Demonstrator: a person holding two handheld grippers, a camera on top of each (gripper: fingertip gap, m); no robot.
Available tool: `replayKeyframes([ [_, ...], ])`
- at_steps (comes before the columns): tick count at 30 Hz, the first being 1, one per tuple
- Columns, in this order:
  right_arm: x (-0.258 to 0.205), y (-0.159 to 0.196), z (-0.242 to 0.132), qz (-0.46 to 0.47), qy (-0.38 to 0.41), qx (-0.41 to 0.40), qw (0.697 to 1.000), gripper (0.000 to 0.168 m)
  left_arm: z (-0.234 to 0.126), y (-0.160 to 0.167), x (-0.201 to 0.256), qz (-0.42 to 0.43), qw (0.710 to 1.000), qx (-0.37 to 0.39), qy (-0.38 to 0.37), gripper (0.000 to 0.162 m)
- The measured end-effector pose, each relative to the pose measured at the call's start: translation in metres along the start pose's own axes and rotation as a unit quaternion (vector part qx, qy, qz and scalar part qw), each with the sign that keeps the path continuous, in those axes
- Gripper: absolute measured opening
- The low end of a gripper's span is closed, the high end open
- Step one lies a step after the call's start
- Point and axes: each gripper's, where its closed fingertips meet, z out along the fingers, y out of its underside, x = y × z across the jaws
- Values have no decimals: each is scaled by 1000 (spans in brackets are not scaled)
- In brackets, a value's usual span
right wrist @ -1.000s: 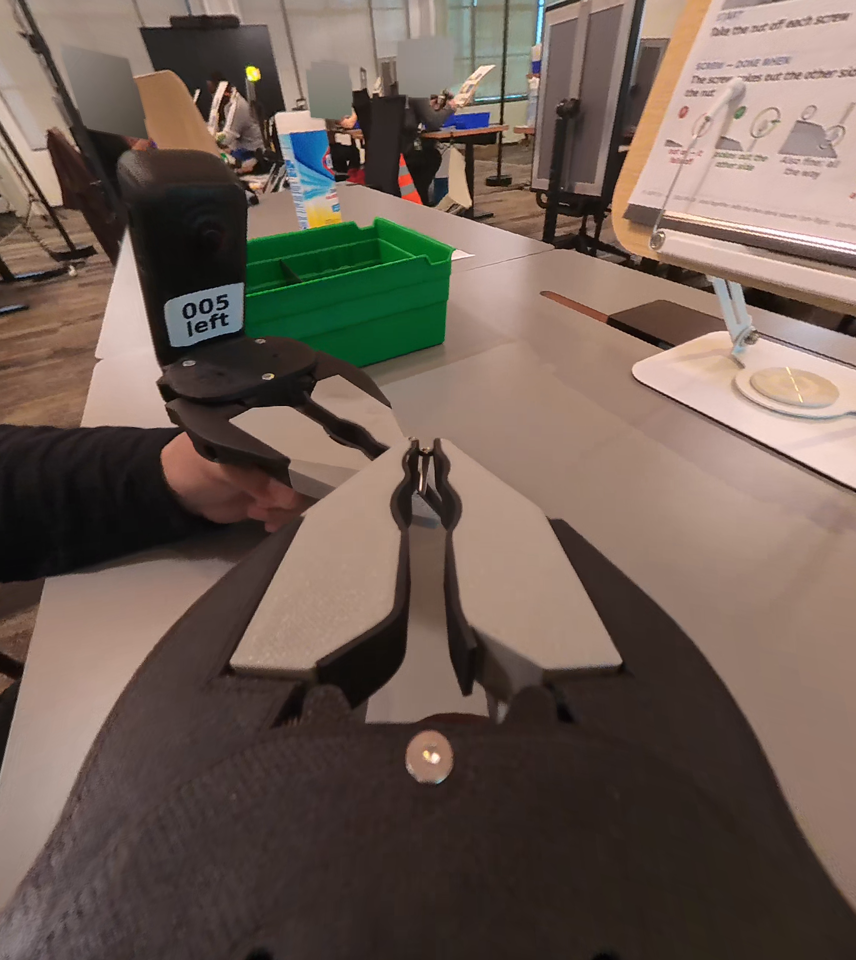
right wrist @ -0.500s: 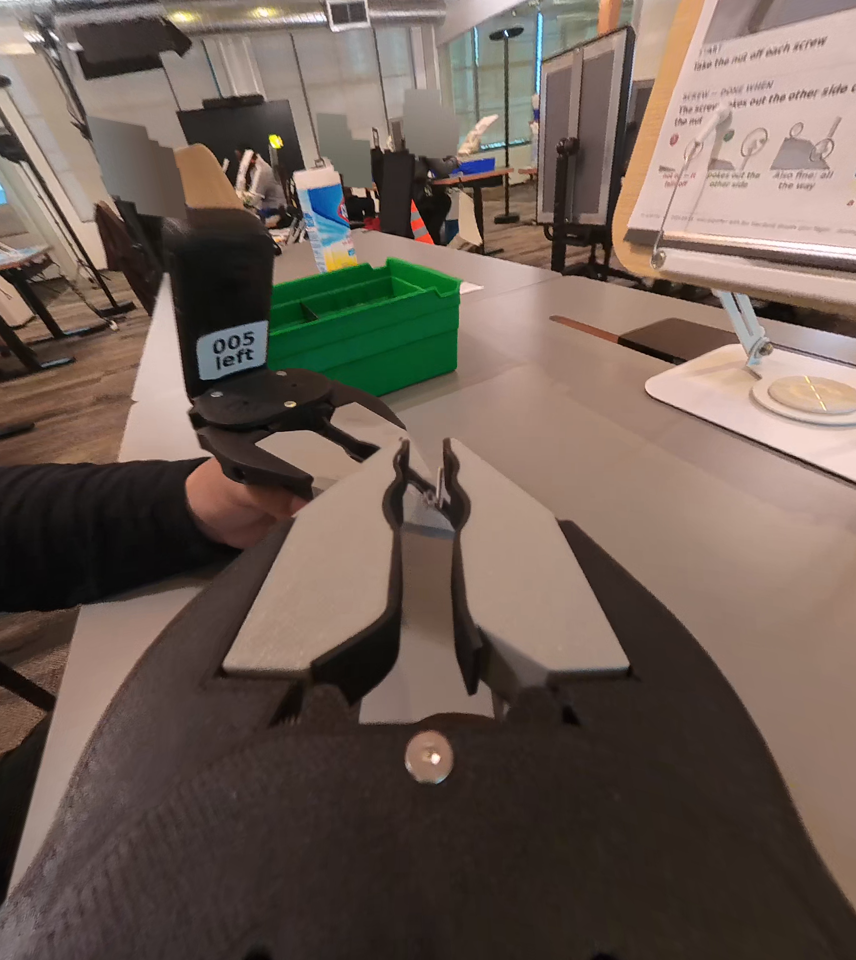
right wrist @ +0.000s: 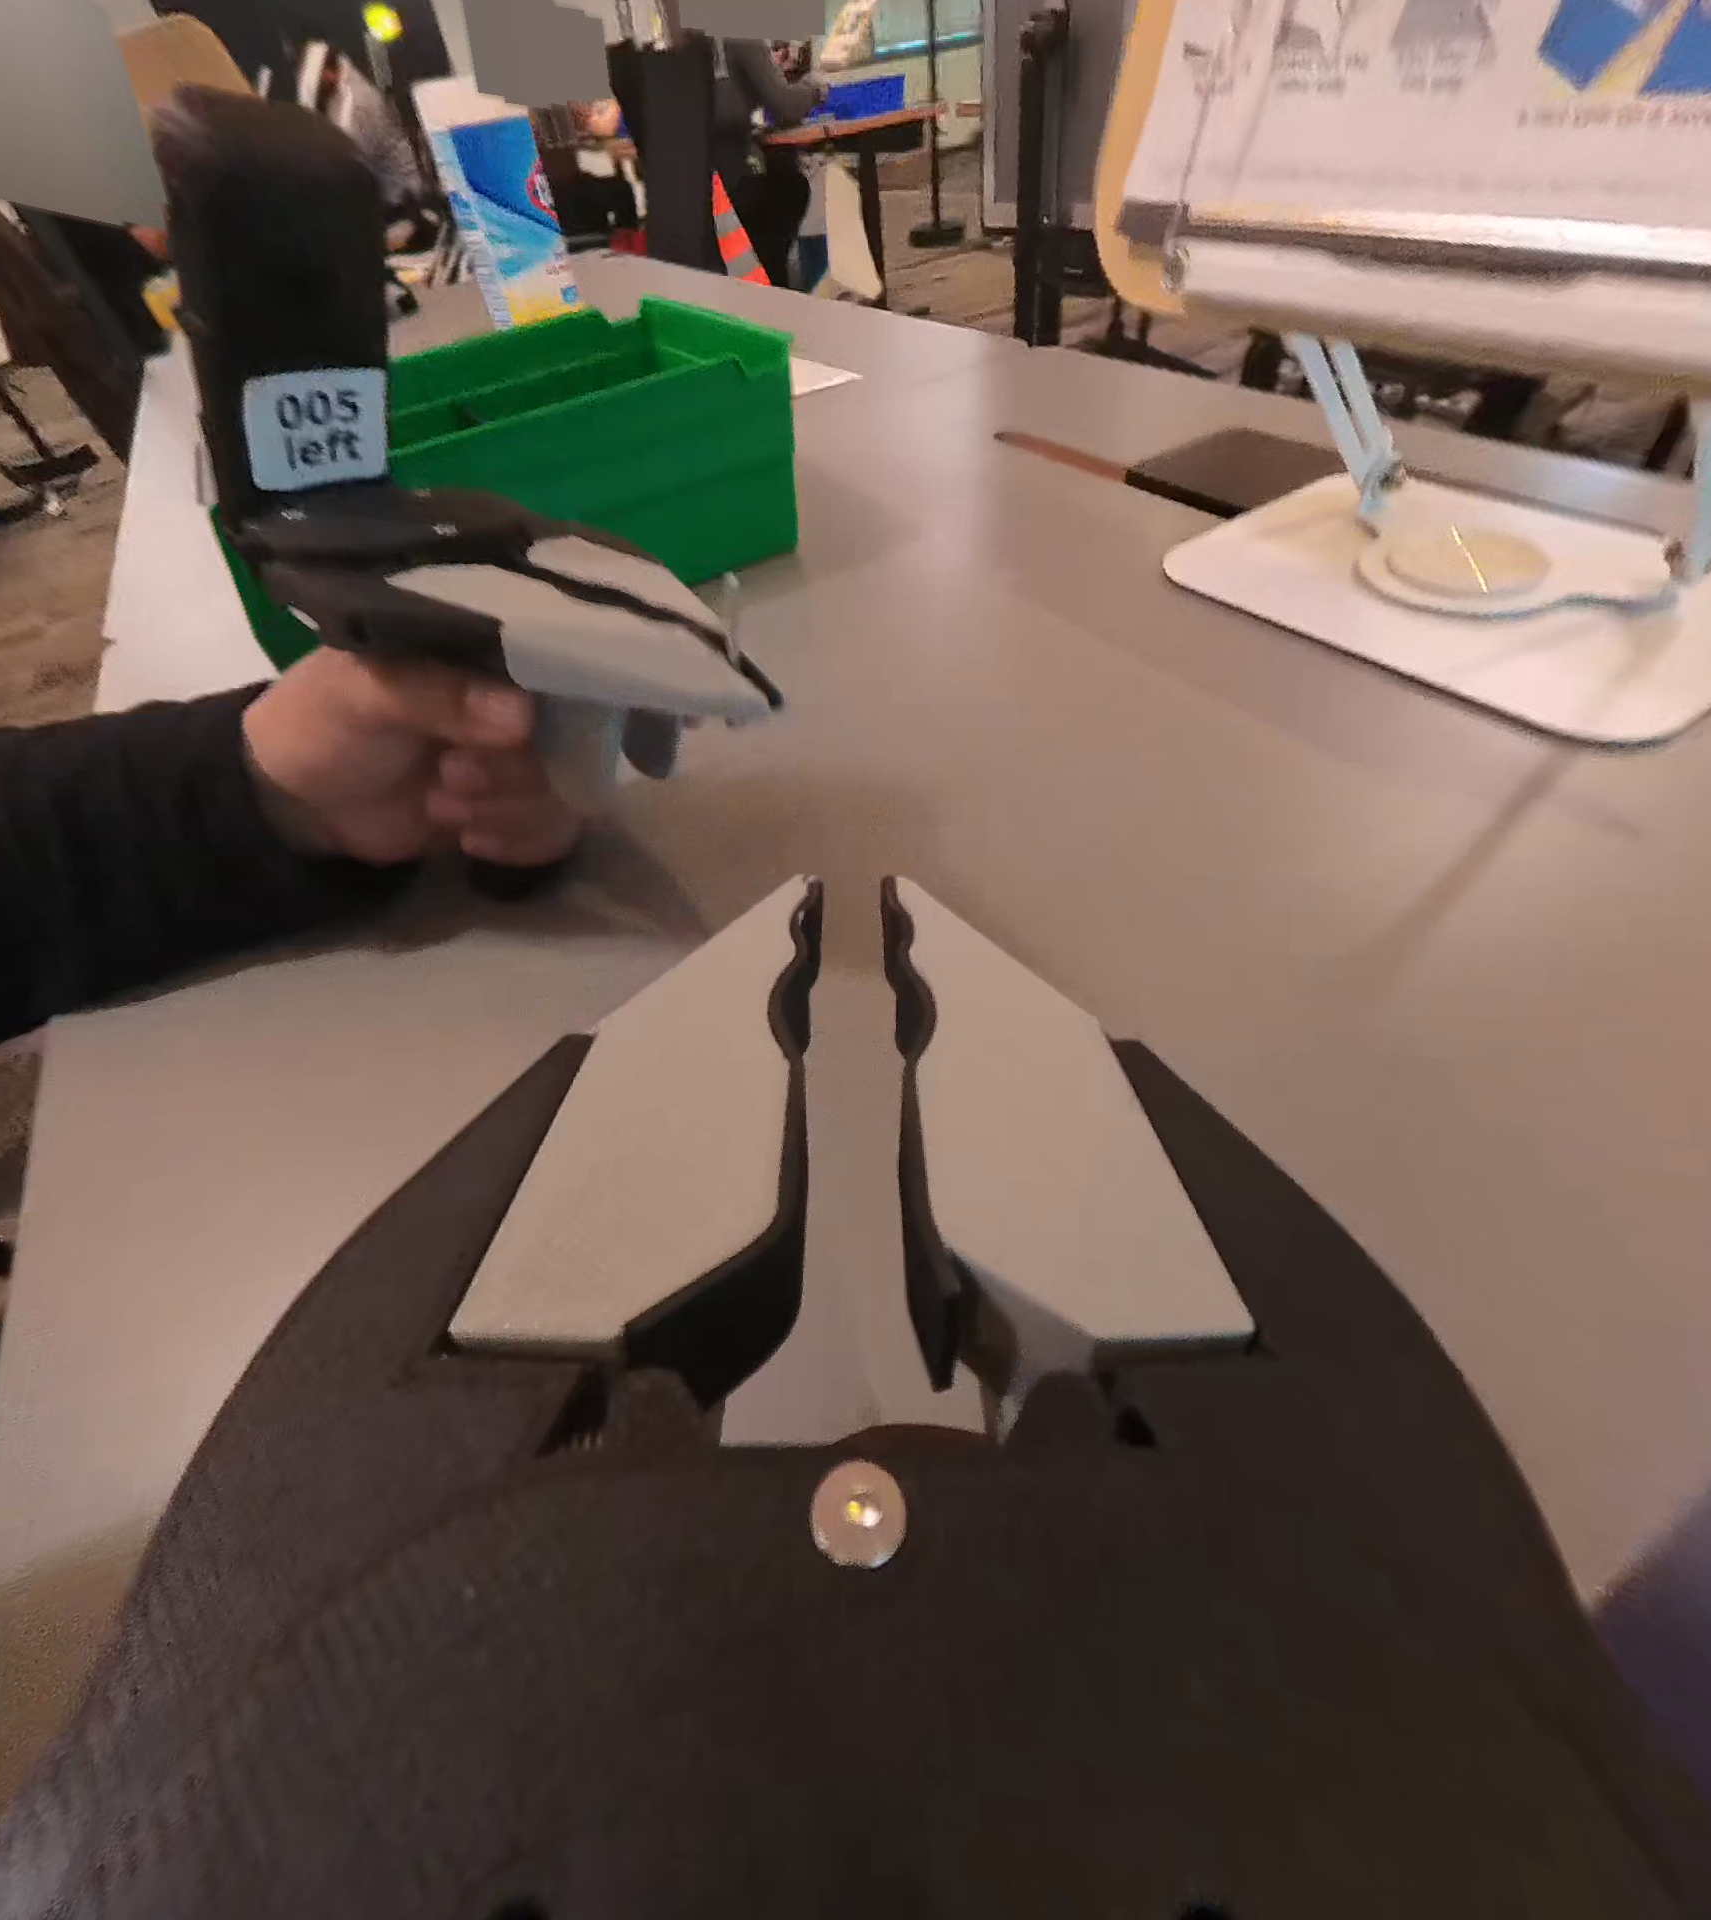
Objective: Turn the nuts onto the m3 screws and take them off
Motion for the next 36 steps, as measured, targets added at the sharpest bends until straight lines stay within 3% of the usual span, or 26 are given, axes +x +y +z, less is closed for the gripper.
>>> replayKeyframes([
  [3,0,22,2,35,-12,-4,999,7,1,1,0,3,1000,-3,-1,0],
  [6,-4,4,3,34,-48,54,997,0,2,2,3,17,1000,-6,-1,0],
  [12,-6,-3,1,-58,8,75,995,0,-1,-1,1,15,1000,3,-6,0],
  [15,-14,0,3,-86,0,48,995,2,-2,-1,0,7,1000,5,-2,0],
  [18,-37,-2,-9,-96,-54,19,994,14,-3,-2,1,6,1000,9,5,0],
  [21,-70,19,-39,-116,-139,-70,981,18,-4,-3,5,7,1000,12,20,0],
  [26,-94,59,-102,-145,-182,-181,956,12,-5,-8,29,-5,995,29,99,0],
  [30,-95,88,-126,-136,-176,-217,950,12,-9,-11,55,27,985,48,165,0],
  [36,-96,119,-127,-141,-165,-241,946,12,-13,-5,75,57,974,48,212,0],
])
